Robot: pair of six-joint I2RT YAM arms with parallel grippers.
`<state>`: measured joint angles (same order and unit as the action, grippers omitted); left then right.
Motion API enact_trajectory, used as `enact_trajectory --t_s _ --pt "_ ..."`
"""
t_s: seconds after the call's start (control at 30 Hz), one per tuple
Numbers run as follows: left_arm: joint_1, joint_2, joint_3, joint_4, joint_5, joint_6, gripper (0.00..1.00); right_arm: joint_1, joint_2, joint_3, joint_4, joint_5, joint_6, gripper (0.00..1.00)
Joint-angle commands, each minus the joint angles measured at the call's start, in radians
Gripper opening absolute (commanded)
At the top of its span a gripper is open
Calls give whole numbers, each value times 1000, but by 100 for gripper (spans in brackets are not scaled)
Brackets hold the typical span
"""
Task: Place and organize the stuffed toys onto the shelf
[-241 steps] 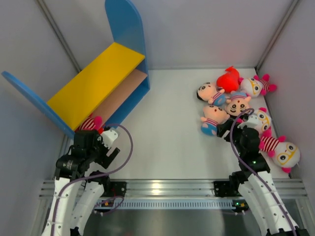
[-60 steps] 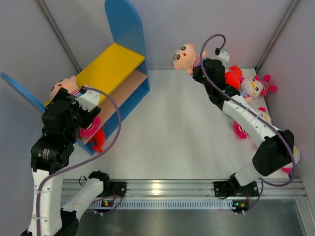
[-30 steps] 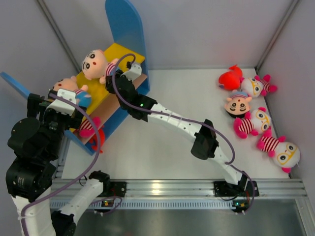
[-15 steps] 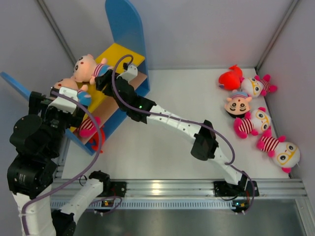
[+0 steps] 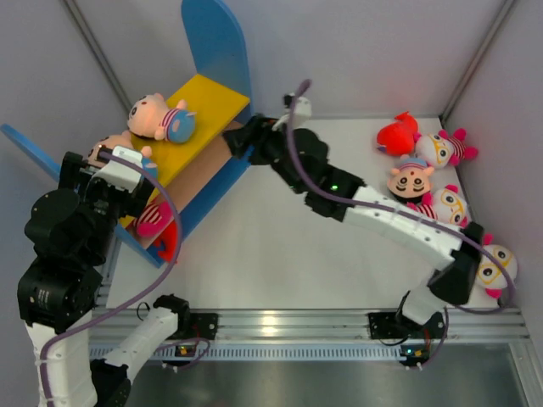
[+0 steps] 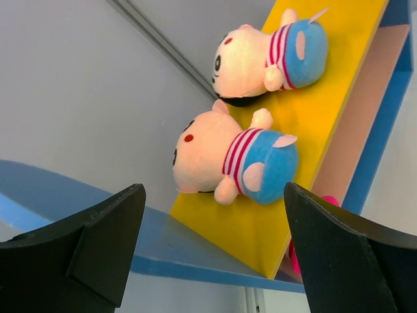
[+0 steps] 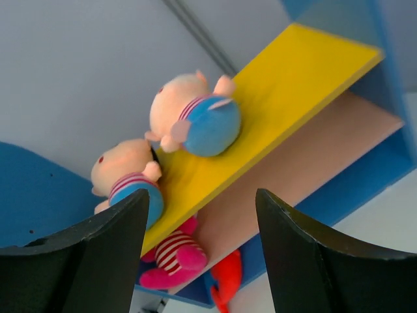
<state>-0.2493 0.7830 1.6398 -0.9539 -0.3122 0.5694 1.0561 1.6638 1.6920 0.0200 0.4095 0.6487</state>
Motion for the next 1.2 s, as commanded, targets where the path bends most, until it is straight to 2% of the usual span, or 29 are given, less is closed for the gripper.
enact_trajectory --t_s 0.0,0.03,0.13,0.17,0.2,0.23,0.27,0.3,0.37,0.53,0.63,0.8,0.93,1.0,1.07,1.17 --pt "4 73 26 23 87 7 92 -172 -232 -197 25 -84 -11 66" --pt "4 120 50 23 128 7 91 -206 -318 -295 14 -96 -17 66" --pt "2 243 106 21 177 -3 91 -368 -456 -437 -92 -185 -72 70" --pt "2 272 123 23 203 -11 92 -481 -498 -475 -160 -248 -84 74" --pt "2 304 139 24 215 -17 93 -551 -498 -476 -161 -276 -84 74" --pt "2 361 176 26 226 -25 93 -620 -512 -497 -239 -297 -86 74" --pt "1 389 193 24 248 -32 94 -760 -512 -502 -262 -310 -90 74" --pt "-1 413 209 27 252 -43 98 -822 -489 -503 -287 -323 -118 74" --pt "-4 490 256 26 240 -63 99 -953 -440 -479 -363 -325 -155 74" --pt "-7 642 290 76 203 -83 99 -1122 -201 -367 -475 -268 -233 79" --pt "-11 709 298 130 147 -80 99 -1171 -101 -341 -497 -236 -262 79" --pt "-25 823 327 165 6 -54 98 -1187 28 -305 -525 -179 -334 82" --pt "-24 782 281 187 24 -39 96 -1191 86 -311 -526 -172 -363 82" --pt "-25 745 233 221 24 -6 91 -1191 117 -324 -502 -182 -373 81" --pt "-22 731 212 228 48 26 76 -1196 161 -316 -499 -216 -371 78" --pt "-24 681 157 231 117 46 62 -1199 191 -307 -520 -262 -365 67"
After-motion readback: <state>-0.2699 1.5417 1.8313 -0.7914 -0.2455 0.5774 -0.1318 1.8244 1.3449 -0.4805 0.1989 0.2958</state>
